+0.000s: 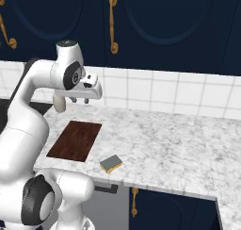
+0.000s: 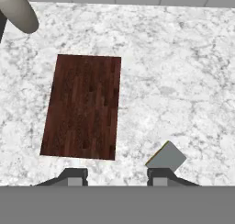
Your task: Pick up the sponge from the counter and clean the cutting board by briefly scrubbing or pressing down on the cutting board. Once finished, release the sponge.
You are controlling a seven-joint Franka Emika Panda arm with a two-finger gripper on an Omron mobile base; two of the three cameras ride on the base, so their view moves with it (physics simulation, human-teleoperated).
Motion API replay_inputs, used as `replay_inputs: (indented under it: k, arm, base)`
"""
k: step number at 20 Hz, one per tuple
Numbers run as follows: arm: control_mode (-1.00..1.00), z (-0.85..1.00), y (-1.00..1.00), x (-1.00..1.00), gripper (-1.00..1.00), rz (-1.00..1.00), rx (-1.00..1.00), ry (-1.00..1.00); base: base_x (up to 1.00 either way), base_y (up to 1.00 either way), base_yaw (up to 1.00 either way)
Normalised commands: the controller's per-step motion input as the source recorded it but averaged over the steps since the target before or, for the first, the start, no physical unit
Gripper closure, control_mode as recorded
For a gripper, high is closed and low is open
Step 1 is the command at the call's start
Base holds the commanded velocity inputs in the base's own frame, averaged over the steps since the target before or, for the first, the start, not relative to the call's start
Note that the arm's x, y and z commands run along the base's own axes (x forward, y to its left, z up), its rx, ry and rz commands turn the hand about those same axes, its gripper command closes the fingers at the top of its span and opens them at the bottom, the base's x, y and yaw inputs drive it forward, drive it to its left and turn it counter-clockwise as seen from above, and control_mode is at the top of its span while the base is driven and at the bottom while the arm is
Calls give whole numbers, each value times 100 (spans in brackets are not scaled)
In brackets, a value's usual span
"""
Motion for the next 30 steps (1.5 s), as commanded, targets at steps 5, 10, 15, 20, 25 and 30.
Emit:
replay_inputs:
  k: [5, 10, 15, 20, 25, 30]
  arm:
    - [-100, -63, 0, 6, -100, -2, -8, 3]
    - [-100, -99, -74, 4, -100, -14, 5, 3]
    - [-100, -56, -94, 3, -100, -19, 13, 19]
    - [-100, -28, -70, 26, -100, -23, 0, 37]
    - [-100, -26, -31, 19, -100, -15, 1, 32]
    - [-100, -37, -1, 0, -100, -8, 5, 6]
  base:
    - [0, 0, 0]
    - [0, 0, 0]
    - [0, 0, 0]
    - [0, 0, 0]
    - [0, 0, 0]
    - [0, 0, 0]
